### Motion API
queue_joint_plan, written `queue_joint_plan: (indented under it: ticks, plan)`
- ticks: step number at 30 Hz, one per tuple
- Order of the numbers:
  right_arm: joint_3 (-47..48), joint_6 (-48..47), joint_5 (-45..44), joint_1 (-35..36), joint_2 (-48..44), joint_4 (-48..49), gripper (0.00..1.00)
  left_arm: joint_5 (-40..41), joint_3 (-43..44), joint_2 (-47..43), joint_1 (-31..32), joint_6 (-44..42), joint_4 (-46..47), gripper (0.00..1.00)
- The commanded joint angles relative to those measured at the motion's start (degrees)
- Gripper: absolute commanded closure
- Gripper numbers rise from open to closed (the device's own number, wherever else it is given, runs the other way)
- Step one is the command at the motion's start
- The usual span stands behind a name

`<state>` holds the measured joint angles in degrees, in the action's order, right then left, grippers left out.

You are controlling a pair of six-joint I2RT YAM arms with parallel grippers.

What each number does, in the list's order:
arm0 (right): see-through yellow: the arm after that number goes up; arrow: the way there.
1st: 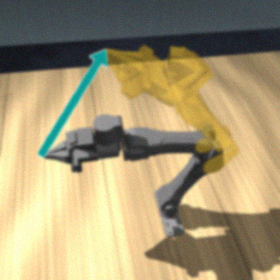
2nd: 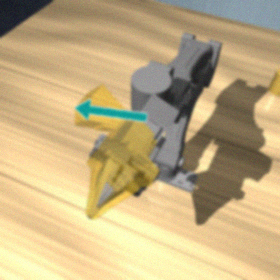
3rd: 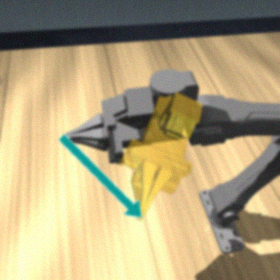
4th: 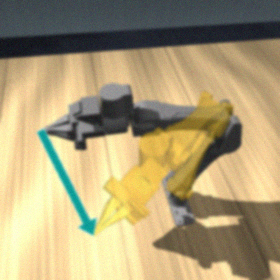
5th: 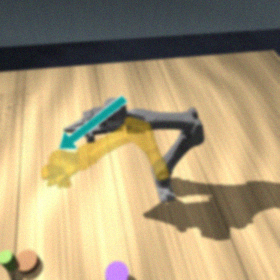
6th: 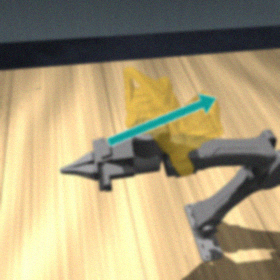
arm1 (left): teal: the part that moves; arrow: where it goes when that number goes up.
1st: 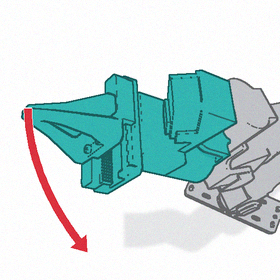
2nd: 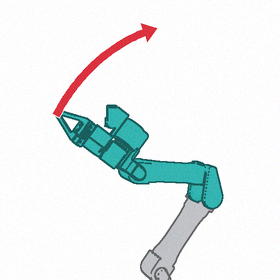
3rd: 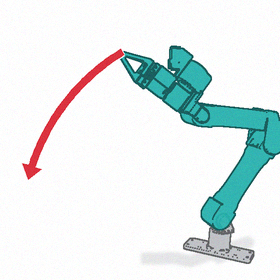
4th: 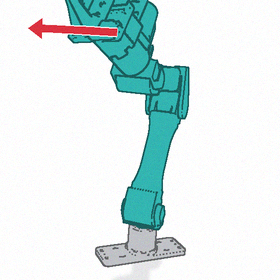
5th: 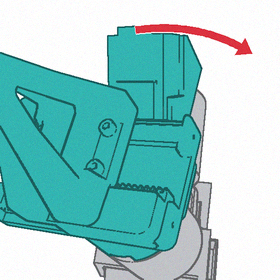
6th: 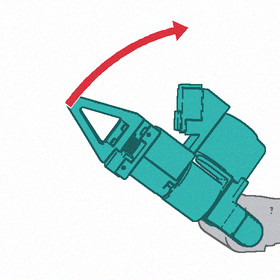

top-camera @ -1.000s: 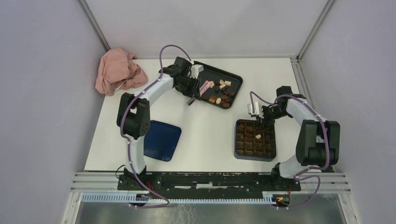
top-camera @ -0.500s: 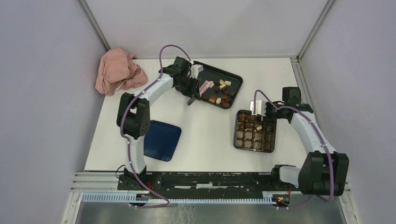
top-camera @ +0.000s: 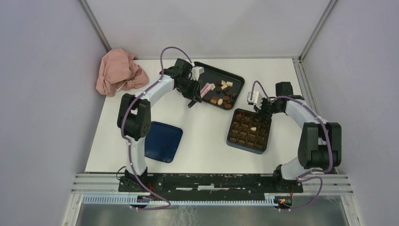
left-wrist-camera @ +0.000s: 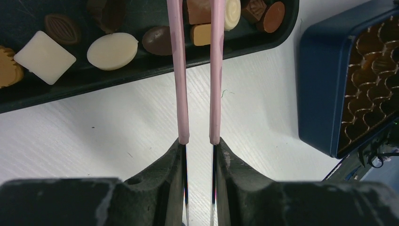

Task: Pack the chocolate
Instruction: Adjust the packing box at the center of the board.

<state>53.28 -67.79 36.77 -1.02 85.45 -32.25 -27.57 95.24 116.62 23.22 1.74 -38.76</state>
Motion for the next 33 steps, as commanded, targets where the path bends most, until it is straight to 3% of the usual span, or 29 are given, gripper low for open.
queue_joint_plan:
  ticks: [1,5,10,14,20,26,33]
  plan:
    - [4.8,4.5,1.8,0.1,3.8,-0.4,1.0,-4.1,-0.8,-4.4,-0.2,-0.1,1.5,0.98]
    - [6.5,7.5,2.6,0.2,6.5,0.2,0.98,-5.3,-2.4,-5.7,-0.3,0.2,1.9,0.98]
    - [8.4,9.9,0.8,0.3,7.2,-1.3,0.64,-5.7,-4.8,-7.7,-0.2,0.1,2.2,0.98]
    - [8.2,10.0,-1.0,0.2,4.4,-2.0,0.47,-5.8,-5.7,-8.4,-0.2,0.2,2.5,0.98]
    - [9.1,10.5,-0.7,0.0,-0.8,-5.0,0.4,-8.9,-5.9,-9.1,-0.2,0.5,2.9,0.98]
    - [9.5,15.3,6.4,-0.2,-5.0,-7.5,0.37,-13.8,-11.2,-13.4,0.0,0.8,4.2,0.98]
    - [2.6,20.3,12.7,-4.1,-9.3,-0.1,0.37,-17.9,-19.8,-21.8,3.3,1.2,5.5,0.98]
